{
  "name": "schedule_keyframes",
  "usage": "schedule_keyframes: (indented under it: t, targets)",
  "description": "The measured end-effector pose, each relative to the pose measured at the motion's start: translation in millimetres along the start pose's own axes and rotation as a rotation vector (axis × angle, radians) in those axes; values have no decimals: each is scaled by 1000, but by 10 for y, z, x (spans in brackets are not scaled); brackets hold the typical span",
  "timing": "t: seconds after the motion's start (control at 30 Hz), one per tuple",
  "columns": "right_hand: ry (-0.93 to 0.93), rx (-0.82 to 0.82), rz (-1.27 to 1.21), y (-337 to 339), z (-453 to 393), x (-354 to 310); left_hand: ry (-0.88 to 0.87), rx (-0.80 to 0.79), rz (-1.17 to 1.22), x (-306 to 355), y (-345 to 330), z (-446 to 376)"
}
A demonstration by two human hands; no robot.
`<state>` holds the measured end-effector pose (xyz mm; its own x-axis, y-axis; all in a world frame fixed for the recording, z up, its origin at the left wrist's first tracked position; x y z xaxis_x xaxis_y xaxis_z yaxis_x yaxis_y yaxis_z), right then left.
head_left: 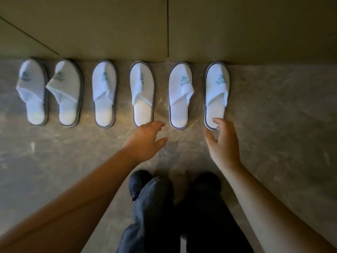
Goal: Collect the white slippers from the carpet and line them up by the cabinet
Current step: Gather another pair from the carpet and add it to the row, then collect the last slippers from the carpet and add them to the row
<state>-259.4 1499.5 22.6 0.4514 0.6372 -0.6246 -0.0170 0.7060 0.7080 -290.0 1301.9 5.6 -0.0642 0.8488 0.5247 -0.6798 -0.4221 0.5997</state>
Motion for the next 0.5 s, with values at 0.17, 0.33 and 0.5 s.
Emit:
schedule_keyframes:
  t: [0.17, 0.33, 0.5]
  targets:
    - [64, -172, -23, 865, 710, -1465, 87, 79, 56, 418, 1289, 1286]
    - [158, -343, -70, 1500, 1251, -2824, 148, 215, 89, 839, 2389, 2466]
    - [312, -456, -52, 1838, 1706, -3690, 220, 360, 144, 1081, 2949, 3415]
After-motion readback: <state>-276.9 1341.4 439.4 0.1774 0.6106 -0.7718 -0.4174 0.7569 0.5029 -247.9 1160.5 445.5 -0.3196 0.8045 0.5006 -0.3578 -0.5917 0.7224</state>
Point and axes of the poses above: each hand's wrist, its own z-axis away from the middle knuckle, its own y-axis out of the back of the hand, x = y × z, the point moved 7 cm from there along -z, towards the middle knuckle, and after that the axes turned 3 degrees about -x, right-handed, at the moved point
